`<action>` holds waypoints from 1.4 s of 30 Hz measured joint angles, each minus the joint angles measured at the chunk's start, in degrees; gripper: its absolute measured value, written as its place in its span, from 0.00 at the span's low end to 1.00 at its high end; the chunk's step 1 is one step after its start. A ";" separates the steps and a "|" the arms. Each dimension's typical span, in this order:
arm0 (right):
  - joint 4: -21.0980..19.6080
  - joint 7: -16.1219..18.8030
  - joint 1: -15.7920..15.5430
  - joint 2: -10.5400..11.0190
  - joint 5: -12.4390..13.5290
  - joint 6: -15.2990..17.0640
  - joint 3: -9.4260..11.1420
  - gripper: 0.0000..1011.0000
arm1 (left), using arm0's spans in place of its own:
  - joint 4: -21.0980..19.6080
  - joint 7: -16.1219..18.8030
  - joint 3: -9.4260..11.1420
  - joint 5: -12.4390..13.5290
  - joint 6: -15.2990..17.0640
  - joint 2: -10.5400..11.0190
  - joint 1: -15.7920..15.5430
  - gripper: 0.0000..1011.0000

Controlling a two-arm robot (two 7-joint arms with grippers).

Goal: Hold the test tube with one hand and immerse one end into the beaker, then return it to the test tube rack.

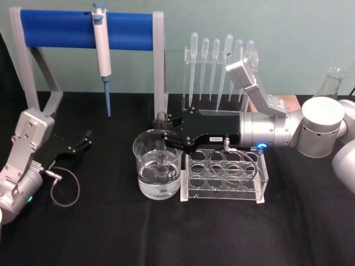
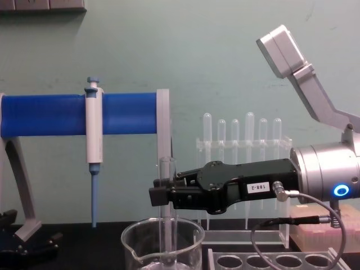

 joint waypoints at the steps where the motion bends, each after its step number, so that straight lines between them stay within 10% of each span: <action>1: 0.00 0.00 0.00 0.00 0.00 0.00 0.00 0.23 | 0.00 0.00 0.00 0.00 0.00 0.00 0.00 0.99; 42: 0.00 0.00 0.00 0.00 0.00 0.00 0.00 0.23 | 0.00 0.00 0.00 0.00 0.00 0.00 0.00 0.99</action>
